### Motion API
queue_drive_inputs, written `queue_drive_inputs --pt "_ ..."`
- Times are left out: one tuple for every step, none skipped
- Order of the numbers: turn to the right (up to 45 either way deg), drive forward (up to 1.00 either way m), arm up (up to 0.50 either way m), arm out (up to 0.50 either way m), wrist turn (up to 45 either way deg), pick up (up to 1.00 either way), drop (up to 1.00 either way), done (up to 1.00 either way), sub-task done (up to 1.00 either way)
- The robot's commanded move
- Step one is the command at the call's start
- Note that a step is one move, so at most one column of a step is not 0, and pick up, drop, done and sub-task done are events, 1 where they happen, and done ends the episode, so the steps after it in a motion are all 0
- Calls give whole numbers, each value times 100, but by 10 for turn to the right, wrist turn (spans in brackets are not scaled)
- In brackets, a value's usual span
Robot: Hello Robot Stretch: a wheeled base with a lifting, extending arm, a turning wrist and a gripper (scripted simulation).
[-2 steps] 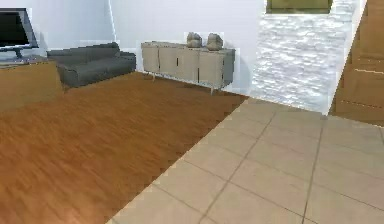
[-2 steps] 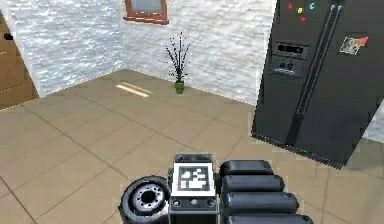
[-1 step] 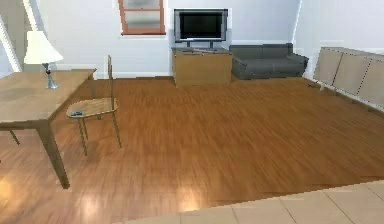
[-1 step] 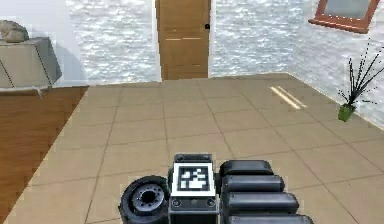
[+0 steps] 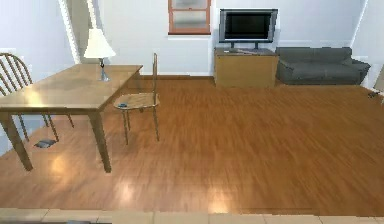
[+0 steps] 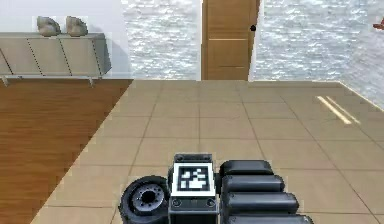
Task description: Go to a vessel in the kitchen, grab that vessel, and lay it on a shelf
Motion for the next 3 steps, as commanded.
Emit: queue_drive_inputs --pt "0 65 0 0 0 0 0 0 0" --pt "-150 0 0 0 0 0 0 0 0" --pt "0 40 0 0 0 0 0 0 0"
